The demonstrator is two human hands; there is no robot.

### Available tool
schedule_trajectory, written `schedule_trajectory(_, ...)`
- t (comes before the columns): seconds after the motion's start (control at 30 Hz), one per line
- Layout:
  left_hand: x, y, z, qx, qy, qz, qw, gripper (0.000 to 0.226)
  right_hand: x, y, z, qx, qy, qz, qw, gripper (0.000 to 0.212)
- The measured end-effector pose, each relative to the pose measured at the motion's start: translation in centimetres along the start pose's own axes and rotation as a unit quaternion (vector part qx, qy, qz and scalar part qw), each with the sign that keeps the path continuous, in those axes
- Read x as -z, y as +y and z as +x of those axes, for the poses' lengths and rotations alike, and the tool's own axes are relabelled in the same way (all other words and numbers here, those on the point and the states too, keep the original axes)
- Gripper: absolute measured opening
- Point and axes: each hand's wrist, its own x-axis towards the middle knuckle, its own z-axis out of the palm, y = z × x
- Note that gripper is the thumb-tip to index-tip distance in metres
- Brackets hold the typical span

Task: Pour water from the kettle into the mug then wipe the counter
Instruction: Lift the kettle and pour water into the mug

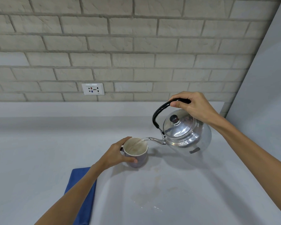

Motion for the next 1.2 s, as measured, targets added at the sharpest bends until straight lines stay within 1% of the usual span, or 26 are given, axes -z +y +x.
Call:
schedule_trajectory(0.17, 0.02, 0.02, 0.02, 0.000, -0.001, -0.002, 1.000, 0.078, 0.04, -0.23, 0.06, 0.004, -0.006, -0.007, 1.000, 0.016)
schedule_trajectory(0.37, -0.04, -0.32, 0.02, 0.010, 0.002, -0.009, 1.000, 0.088, 0.15, -0.21, 0.12, 0.008, -0.007, -0.010, 1.000, 0.015)
schedule_trajectory(0.53, 0.00, -0.16, -0.05, 0.006, 0.004, -0.007, 1.000, 0.084, 0.27, -0.31, 0.15, 0.009, -0.009, -0.008, 1.000, 0.014)
schedule_trajectory(0.67, -0.01, -0.18, -0.01, 0.002, 0.003, -0.006, 1.000, 0.085, 0.31, -0.39, 0.25, 0.011, -0.010, -0.008, 1.000, 0.012)
schedule_trajectory(0.93, 0.00, 0.01, -0.03, -0.005, 0.001, -0.003, 1.000, 0.079, 0.56, -0.52, 0.59, 0.018, -0.013, -0.022, 1.000, 0.015)
schedule_trajectory(1.2, 0.02, 0.03, -0.03, 0.001, 0.002, -0.004, 1.000, 0.080, 0.65, -0.76, 0.96, 0.026, -0.012, -0.043, 0.999, 0.014)
